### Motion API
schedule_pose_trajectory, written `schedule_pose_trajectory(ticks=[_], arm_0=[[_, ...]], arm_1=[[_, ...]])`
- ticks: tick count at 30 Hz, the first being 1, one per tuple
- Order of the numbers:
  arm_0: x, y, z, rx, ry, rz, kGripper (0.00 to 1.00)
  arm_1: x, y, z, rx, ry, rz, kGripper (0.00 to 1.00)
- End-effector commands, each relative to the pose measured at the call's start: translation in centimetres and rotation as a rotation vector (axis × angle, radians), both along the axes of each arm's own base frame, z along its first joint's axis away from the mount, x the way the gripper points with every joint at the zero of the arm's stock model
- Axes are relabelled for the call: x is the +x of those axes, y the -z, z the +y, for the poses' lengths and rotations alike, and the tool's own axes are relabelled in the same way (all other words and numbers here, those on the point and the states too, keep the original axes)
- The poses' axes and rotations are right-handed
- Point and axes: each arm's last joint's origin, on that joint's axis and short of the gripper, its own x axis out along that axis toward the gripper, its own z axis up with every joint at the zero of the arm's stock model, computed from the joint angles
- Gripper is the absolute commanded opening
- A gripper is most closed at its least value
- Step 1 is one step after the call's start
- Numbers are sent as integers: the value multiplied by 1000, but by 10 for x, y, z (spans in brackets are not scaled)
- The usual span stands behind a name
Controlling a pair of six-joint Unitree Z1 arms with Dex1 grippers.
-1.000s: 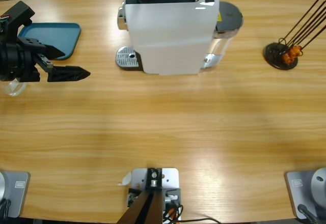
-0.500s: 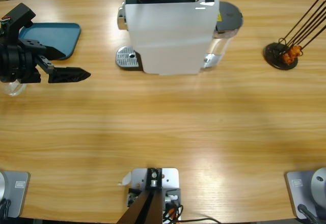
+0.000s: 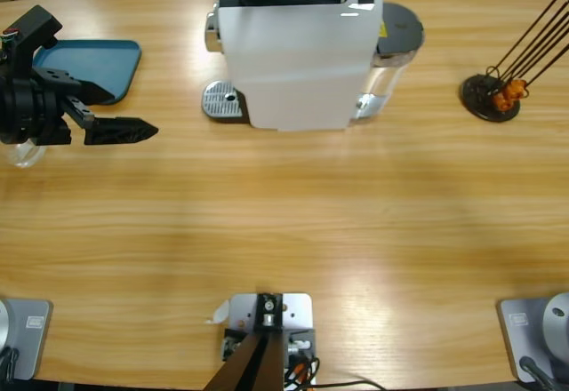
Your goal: Pour coffee
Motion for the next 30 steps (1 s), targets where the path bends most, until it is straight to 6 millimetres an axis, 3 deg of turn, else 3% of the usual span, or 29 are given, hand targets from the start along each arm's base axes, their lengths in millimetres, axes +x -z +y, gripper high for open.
schedule_pose_trajectory(ticks=[1, 4, 6, 30], arm_0=[[-6, 6, 3, -6, 2, 18, 1000], [-6, 6, 3, -6, 2, 17, 1000], [-7, 7, 3, -6, 1, 18, 1000], [-6, 5, 2, -12, 2, 10, 1000]], arm_1=[[5, 31, 11, -56, 5, 61, 287], [6, 33, 12, -60, 5, 63, 258], [6, 33, 12, -63, 5, 64, 111], [-3, 40, 4, -100, -6, 90, 109]])
